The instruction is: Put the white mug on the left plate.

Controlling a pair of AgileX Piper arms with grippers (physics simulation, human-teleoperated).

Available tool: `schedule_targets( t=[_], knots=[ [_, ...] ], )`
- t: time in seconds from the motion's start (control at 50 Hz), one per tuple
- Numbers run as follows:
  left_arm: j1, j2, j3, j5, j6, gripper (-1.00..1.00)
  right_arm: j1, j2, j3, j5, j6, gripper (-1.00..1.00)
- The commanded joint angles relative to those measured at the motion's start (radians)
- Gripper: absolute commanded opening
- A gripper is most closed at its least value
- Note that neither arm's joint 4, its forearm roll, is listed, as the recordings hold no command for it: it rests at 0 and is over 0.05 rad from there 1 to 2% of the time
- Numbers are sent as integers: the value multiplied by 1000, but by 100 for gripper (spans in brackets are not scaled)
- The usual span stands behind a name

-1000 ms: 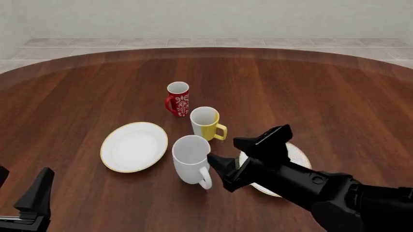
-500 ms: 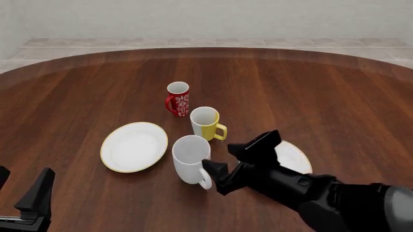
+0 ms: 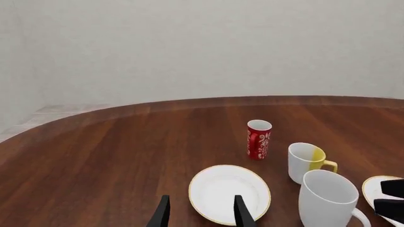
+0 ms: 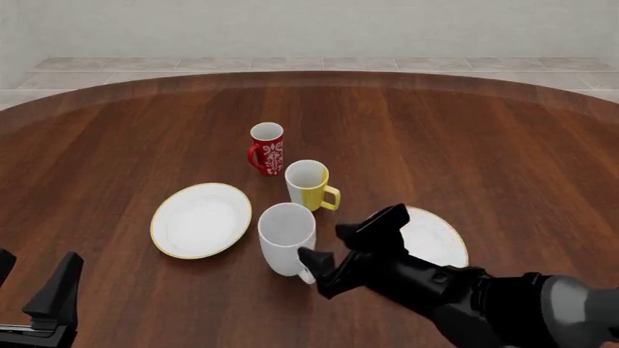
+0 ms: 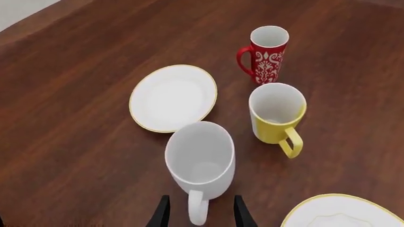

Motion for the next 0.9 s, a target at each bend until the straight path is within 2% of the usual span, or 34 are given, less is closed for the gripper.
schedule_targets(
  t=[0.02,0.9],
  knots=[
    [1,0,0,1,0,100,2,43,-3,-26,5,100],
    [7,0,-3,-2,-4,100,15,180,-26,-95,20,100]
  ],
)
